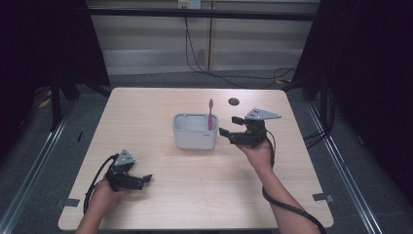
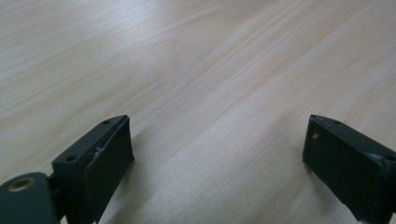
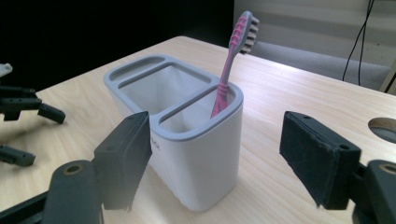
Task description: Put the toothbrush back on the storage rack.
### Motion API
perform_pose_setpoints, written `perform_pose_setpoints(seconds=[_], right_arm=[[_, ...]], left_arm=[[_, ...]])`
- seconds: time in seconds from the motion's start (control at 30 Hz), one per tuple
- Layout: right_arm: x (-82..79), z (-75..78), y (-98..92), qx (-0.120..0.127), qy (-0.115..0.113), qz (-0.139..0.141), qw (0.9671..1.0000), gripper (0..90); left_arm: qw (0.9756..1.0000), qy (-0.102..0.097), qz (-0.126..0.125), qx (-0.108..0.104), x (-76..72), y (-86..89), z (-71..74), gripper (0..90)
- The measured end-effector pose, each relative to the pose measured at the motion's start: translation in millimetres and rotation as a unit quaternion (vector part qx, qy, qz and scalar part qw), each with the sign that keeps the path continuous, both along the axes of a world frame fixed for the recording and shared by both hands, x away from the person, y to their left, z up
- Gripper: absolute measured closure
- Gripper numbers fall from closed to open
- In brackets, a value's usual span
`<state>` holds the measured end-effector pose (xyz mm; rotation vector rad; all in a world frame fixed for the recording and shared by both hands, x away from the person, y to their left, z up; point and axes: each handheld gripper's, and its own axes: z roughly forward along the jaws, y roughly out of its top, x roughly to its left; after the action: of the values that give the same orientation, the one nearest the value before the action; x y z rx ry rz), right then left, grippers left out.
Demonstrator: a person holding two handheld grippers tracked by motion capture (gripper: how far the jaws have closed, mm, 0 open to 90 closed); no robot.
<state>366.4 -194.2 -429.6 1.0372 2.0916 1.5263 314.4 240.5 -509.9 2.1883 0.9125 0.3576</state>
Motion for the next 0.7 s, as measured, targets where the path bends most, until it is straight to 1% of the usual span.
perform_pose_setpoints(seconds=[0.03,0.27,0.37,0.6,0.7], right_arm=[[-1.6,0.1,-0.6,-0.006,-0.001,0.003,1.0000,24.4],[-5.2,-0.2,-3.2,-0.010,0.006,0.014,0.9998,22.6],[-7.7,-1.3,-5.1,-0.019,0.005,0.020,0.9996,20.9],[-11.5,-4.0,-8.7,-0.025,0.008,0.024,0.9994,19.1],[-13.0,-6.0,-11.2,-0.030,0.013,0.025,0.9992,17.5]], left_arm=[[1.0000,0.000,0.000,0.000,0.0,0.0,0.0,8.0],[1.0000,0.000,0.000,0.000,0.0,0.0,0.0,8.0],[1.0000,0.000,0.000,0.000,0.0,0.0,0.0,8.0],[1.0000,0.000,0.000,0.000,0.0,0.0,0.0,8.0],[1.0000,0.000,0.000,0.000,0.0,0.0,0.0,8.0]])
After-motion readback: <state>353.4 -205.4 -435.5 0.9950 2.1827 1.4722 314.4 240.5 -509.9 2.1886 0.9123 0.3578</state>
